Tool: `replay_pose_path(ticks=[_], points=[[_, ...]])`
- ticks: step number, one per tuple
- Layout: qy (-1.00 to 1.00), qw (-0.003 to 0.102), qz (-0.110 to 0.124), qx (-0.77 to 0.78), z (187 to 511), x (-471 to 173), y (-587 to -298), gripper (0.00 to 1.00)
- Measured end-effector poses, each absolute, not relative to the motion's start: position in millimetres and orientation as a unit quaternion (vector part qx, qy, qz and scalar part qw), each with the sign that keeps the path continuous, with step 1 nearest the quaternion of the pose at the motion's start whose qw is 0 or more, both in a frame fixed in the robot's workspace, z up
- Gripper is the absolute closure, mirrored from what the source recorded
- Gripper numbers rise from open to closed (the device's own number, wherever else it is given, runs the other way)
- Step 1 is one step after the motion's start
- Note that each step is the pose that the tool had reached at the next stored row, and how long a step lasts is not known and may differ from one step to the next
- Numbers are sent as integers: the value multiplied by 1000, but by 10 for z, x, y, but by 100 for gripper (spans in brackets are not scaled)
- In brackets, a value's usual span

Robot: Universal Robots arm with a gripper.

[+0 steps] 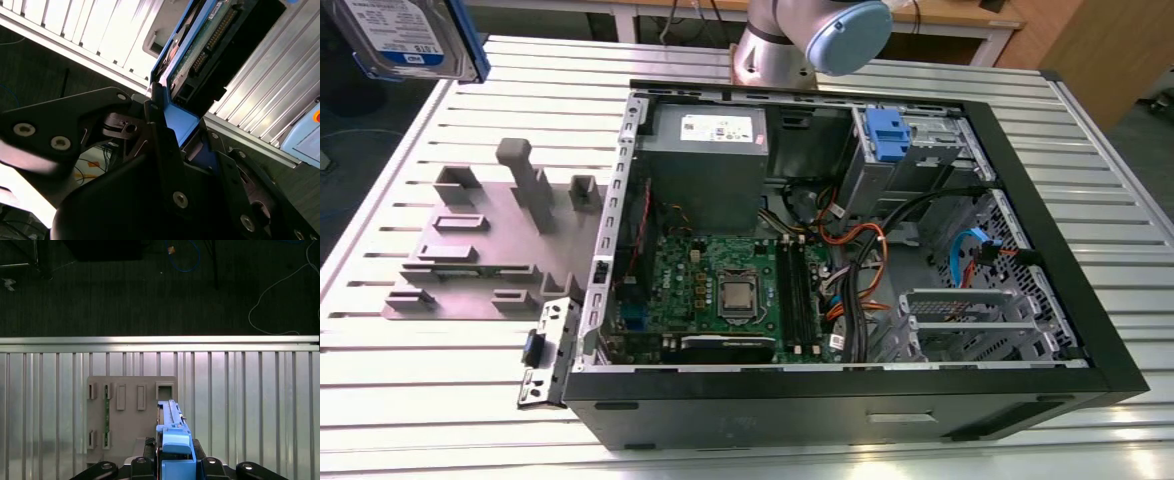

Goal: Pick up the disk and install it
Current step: 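Pick up the disk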

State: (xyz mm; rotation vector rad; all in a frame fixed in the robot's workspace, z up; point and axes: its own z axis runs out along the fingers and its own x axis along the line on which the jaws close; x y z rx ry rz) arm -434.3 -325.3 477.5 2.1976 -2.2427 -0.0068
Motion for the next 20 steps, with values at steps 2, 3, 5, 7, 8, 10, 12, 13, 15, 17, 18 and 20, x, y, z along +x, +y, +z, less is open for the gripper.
replay_pose_path(ticks=[2,3,5,7,8,10,12,13,15,17,18,20], points=[[-714,1,-2,700,4775,-4343,-3253,64],[-714,1,-2,700,4776,-4343,-3253,64],[-714,1,-2,700,4776,-4343,-3253,64],[-714,1,-2,700,4776,-4343,-3253,64],[-714,1,-2,700,4776,-4343,-3253,64],[-714,1,-2,700,4786,-4343,-3253,64],[-714,1,-2,700,4811,-4343,-3253,64],[-714,1,-2,700,4829,-4343,-3253,64],[-714,1,-2,700,4859,-4343,-3253,64],[-714,1,-2,700,4862,-4343,-3254,64],[-714,1,-2,700,4862,-4343,-3259,64],[-714,1,-2,700,4862,-4343,-3276,64]])
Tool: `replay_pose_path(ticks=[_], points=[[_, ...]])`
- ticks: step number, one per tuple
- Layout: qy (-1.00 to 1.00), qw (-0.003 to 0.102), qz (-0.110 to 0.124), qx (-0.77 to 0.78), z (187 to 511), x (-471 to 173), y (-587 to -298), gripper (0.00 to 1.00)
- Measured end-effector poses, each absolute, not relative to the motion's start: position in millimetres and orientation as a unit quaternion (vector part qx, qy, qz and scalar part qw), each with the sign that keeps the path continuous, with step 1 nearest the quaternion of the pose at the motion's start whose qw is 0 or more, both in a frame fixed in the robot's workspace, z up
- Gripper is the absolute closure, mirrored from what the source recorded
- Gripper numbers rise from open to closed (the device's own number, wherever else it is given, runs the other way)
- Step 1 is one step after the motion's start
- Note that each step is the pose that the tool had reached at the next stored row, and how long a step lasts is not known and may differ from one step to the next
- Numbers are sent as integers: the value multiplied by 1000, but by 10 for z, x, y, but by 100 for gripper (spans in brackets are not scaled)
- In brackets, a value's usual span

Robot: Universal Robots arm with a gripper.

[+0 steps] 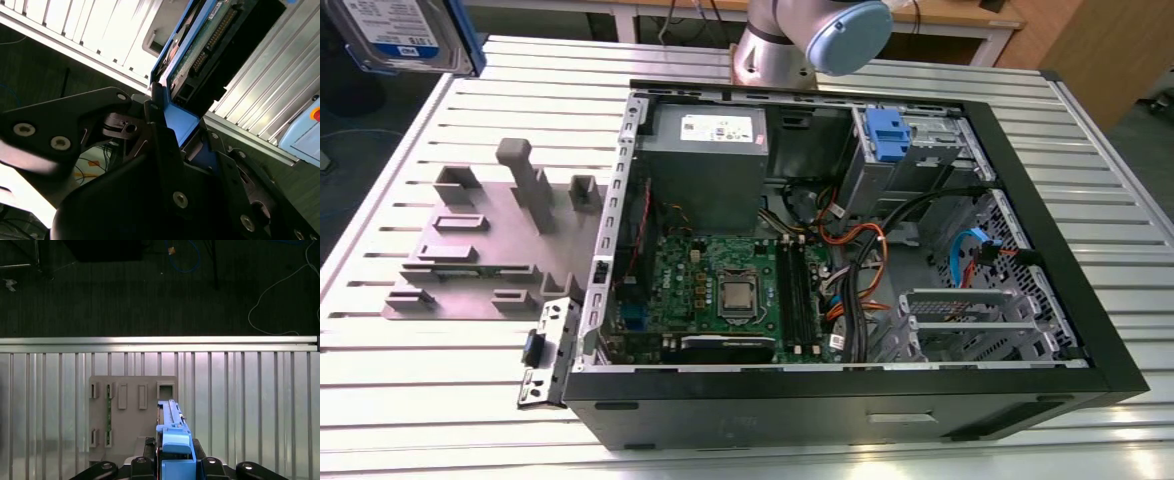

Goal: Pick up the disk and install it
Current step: 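Pick up the disk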

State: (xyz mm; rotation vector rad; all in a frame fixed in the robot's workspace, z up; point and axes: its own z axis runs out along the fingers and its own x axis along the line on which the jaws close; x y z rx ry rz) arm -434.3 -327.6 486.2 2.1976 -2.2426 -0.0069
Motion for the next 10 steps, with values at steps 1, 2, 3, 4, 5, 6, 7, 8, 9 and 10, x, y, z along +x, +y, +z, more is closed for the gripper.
replay_pose_path(ticks=[1,2,3,4,5,6,7,8,9,10], points=[[-714,1,-2,700,4862,-4343,-3289,64],[-714,1,-2,700,4862,-4343,-3301,64],[-714,1,-2,700,4862,-4343,-3311,64],[-714,1,-2,700,4862,-4343,-3319,64],[-714,1,-2,700,4862,-4343,-3321,64],[-714,1,-2,700,4862,-4343,-3321,64],[-714,1,-2,700,4862,-4343,-3323,64],[-714,1,-2,700,4862,-4343,-3323,64],[-714,1,-2,700,4861,-4342,-3324,64],[-714,1,-2,700,4861,-4341,-3323,64]])
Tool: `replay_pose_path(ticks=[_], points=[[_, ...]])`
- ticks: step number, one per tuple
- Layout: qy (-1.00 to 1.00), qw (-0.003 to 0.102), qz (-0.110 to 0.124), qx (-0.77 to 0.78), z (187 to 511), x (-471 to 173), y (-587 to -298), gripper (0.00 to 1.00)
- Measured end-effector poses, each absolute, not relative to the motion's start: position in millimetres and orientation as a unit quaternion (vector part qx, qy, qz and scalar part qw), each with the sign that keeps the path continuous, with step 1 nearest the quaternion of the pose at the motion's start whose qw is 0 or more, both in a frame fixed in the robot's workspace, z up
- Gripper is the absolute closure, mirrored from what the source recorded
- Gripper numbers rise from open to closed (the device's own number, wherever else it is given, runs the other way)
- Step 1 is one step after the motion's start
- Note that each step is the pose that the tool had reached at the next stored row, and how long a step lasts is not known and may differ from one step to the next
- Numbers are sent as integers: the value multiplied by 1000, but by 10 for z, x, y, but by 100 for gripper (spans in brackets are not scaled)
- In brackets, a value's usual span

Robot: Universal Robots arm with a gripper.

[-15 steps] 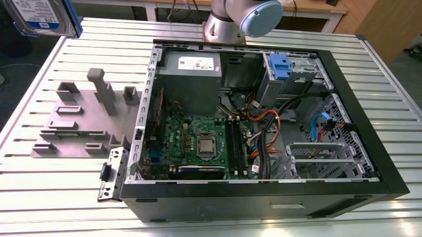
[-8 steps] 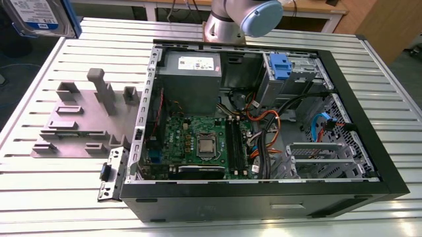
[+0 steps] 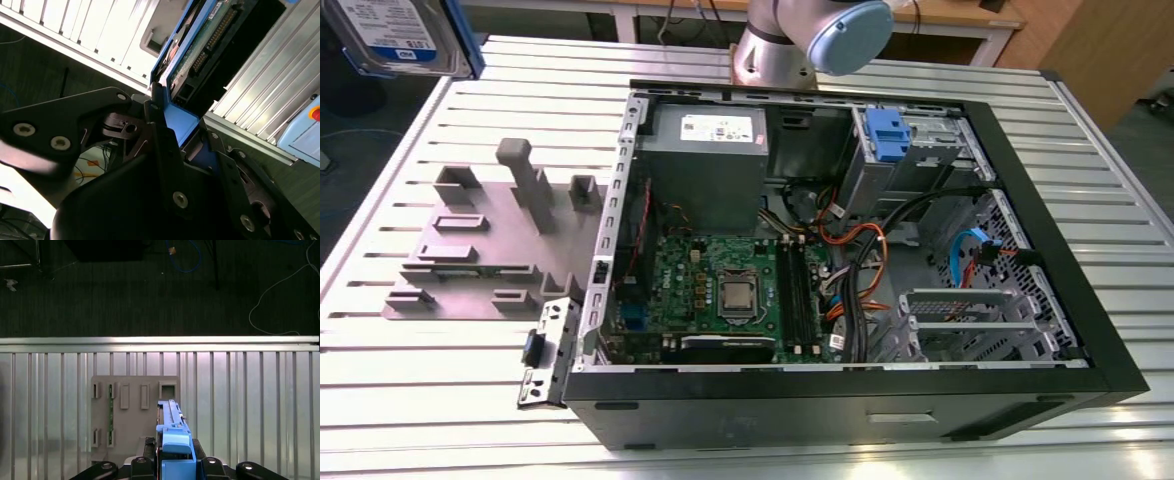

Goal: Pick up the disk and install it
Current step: 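Pick up the disk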

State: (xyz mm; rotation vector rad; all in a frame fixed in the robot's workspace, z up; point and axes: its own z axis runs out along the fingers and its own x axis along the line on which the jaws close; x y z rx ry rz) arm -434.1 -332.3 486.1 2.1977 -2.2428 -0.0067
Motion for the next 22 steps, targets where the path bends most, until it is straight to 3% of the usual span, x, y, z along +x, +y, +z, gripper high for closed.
replay_pose_path(ticks=[22], points=[[-714,1,-2,700,4862,-4273,-3323,64]])
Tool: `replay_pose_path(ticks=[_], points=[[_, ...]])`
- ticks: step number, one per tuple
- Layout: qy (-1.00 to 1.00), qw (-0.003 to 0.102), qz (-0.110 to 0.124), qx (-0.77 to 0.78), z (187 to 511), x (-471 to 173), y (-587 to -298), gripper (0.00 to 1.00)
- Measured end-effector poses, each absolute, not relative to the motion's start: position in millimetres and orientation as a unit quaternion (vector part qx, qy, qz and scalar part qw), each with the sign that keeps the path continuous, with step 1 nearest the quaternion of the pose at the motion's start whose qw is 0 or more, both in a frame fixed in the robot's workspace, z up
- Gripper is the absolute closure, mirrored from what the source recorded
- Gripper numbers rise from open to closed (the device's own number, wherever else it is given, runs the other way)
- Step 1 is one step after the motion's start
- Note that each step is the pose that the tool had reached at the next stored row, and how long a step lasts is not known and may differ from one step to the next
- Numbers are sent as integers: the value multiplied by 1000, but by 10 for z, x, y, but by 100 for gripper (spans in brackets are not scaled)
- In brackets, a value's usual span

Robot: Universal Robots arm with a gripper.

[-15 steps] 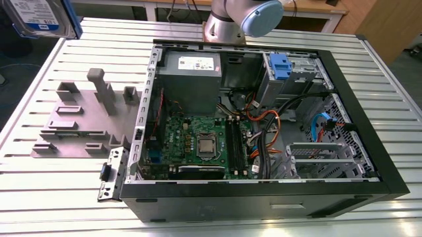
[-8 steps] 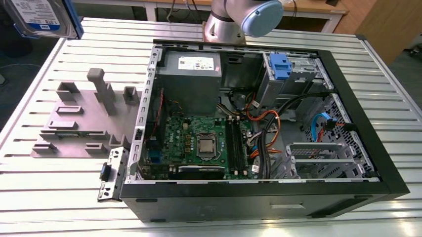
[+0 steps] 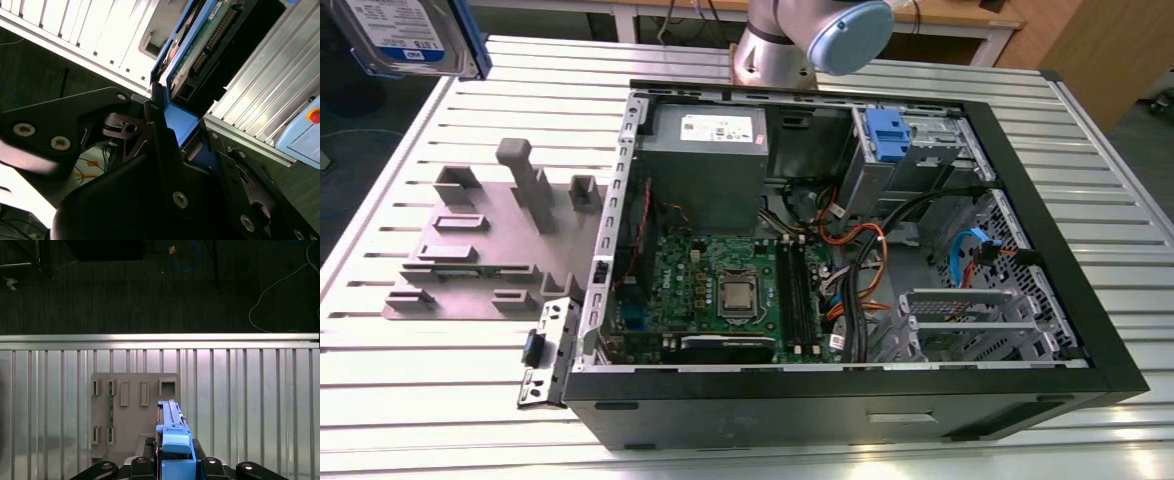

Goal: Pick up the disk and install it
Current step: 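Pick up the disk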

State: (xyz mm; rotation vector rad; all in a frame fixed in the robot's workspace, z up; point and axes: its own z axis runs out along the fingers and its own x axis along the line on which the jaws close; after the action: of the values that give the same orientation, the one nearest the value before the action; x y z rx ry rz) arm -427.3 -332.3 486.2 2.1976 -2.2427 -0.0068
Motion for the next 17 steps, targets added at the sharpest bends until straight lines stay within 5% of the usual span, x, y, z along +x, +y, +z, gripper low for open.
replay_pose_path(ticks=[17], points=[[-714,1,-2,700,4862,-4233,-3323,64]])
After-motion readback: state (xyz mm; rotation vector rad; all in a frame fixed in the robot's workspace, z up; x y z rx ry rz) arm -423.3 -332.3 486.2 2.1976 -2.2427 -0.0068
